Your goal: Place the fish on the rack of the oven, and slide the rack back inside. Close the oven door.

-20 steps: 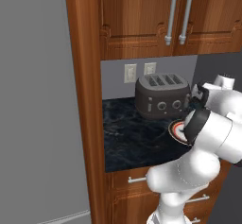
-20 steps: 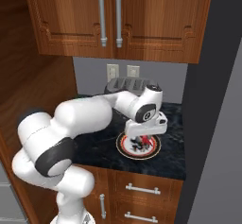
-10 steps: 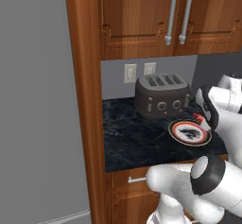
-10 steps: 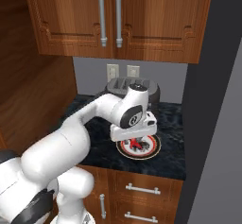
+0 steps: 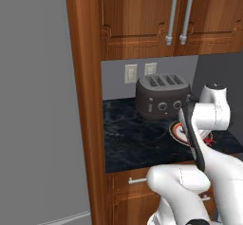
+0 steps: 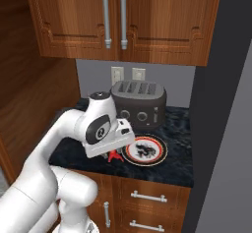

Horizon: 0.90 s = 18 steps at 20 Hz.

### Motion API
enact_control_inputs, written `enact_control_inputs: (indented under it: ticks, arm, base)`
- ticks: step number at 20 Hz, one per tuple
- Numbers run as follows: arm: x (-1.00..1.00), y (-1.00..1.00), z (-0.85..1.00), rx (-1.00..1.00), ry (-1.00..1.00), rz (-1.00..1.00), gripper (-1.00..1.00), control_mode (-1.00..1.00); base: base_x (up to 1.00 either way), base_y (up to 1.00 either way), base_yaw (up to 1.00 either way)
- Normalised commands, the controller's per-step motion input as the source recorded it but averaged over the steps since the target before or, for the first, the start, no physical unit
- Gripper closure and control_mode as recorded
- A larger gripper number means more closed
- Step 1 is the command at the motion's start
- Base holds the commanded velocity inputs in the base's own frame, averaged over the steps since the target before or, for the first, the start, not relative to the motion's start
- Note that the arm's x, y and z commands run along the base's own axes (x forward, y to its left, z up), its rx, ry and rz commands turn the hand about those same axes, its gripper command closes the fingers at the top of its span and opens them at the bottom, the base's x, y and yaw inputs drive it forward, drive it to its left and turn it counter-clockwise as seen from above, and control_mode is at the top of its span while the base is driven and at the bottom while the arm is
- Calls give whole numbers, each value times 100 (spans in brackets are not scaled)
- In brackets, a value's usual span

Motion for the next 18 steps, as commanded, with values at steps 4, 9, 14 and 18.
enact_control_inputs:
  ticks: [4, 9, 14, 18]
  arm:
    - [-38, 34, 48, -4, -6, 4, 100, -100]
    - [-30, 30, 31, -2, -9, 9, 100, -100]
    - [-26, 30, 21, -1, -5, 12, 100, -100]
    - [-34, 25, 17, -2, -7, 13, 100, -100]
  base:
    - [0, 0, 0]
    - [0, 0, 0]
    - [0, 0, 0]
    - [0, 0, 0]
